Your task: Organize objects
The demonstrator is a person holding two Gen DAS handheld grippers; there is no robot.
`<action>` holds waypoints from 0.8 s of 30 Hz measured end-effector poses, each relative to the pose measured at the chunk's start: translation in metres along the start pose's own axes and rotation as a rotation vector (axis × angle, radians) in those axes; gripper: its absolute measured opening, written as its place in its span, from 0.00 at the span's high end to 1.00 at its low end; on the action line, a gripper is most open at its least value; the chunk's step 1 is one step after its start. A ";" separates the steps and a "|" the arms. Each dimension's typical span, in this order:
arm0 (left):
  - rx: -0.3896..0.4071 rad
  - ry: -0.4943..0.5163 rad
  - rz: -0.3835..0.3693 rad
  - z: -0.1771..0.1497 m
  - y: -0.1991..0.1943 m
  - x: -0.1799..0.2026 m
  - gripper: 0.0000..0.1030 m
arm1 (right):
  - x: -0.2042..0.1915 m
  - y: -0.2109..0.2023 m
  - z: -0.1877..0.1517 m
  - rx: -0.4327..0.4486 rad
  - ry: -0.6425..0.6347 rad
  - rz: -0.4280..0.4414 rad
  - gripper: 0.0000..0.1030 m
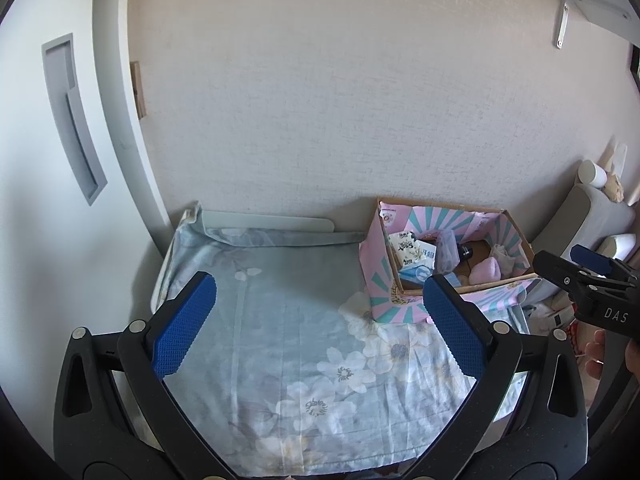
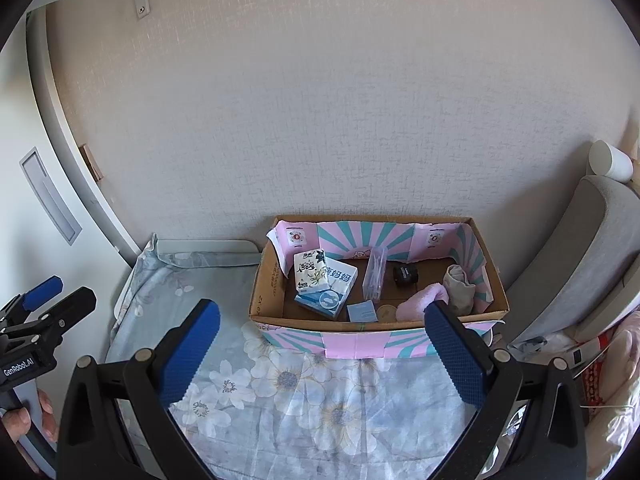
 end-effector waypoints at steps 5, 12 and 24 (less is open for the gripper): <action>0.000 0.001 0.001 0.001 0.001 -0.001 0.00 | 0.000 0.001 0.001 -0.001 0.003 -0.001 0.01; 0.040 0.002 0.029 -0.001 -0.003 0.001 0.00 | 0.000 -0.002 0.000 0.006 0.004 0.004 0.01; 0.085 -0.093 0.026 0.002 -0.014 -0.011 0.00 | -0.001 -0.003 -0.001 0.008 0.011 0.000 0.01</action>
Point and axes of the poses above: each gripper's, at about its wrist camera, not at the fingertips, and y roughly the way its jaws point, x to its right, z to its top, the point moved 1 cm from there along y, roughly the way its jaws point, and after that the axes turned 15 degrees about -x, right-handed, at the moved point
